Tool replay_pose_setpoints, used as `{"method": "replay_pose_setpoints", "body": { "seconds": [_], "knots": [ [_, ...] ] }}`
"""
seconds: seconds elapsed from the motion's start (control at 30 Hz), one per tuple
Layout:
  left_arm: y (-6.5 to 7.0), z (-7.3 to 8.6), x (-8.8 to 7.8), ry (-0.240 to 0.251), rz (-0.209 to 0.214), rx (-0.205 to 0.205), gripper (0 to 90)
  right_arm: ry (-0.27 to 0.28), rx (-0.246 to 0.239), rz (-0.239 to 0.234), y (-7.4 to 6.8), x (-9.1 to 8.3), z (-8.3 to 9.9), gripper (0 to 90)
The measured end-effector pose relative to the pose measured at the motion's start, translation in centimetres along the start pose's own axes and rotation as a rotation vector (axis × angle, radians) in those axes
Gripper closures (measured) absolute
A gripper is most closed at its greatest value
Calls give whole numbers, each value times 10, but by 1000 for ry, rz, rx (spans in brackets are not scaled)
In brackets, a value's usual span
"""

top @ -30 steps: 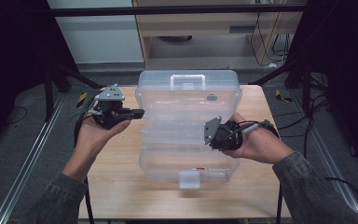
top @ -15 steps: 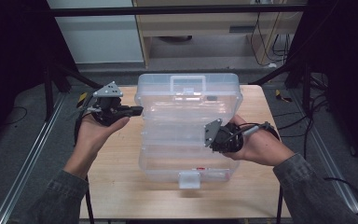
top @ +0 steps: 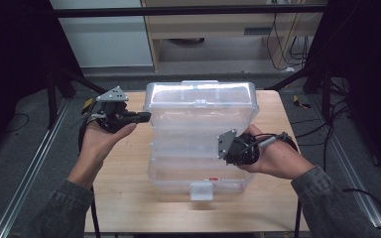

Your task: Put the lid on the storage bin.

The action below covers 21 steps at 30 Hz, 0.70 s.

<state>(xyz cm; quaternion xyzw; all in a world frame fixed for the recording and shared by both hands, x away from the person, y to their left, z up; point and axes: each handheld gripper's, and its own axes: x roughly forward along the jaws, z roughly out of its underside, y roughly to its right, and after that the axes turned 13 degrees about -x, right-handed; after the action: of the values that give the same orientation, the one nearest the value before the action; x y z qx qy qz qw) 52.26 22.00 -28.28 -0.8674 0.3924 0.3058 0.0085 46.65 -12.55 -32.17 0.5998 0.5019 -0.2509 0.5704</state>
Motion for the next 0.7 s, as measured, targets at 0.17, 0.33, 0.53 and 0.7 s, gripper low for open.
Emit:
{"method": "replay_pose_setpoints", "body": {
  "seconds": [0.17,0.33,0.53,0.7],
  "knots": [
    [-2,6,1,9,18,-25,897,-1,-3,-2,-3,1,0,807],
    [-2,17,-2,22,24,-31,897,22,12,13,-8,2,1,733],
    [2,26,-4,29,40,-34,897,63,57,59,-22,0,3,549],
    [6,37,-5,22,52,-29,897,112,135,164,-38,-14,11,388]
  ]
}}
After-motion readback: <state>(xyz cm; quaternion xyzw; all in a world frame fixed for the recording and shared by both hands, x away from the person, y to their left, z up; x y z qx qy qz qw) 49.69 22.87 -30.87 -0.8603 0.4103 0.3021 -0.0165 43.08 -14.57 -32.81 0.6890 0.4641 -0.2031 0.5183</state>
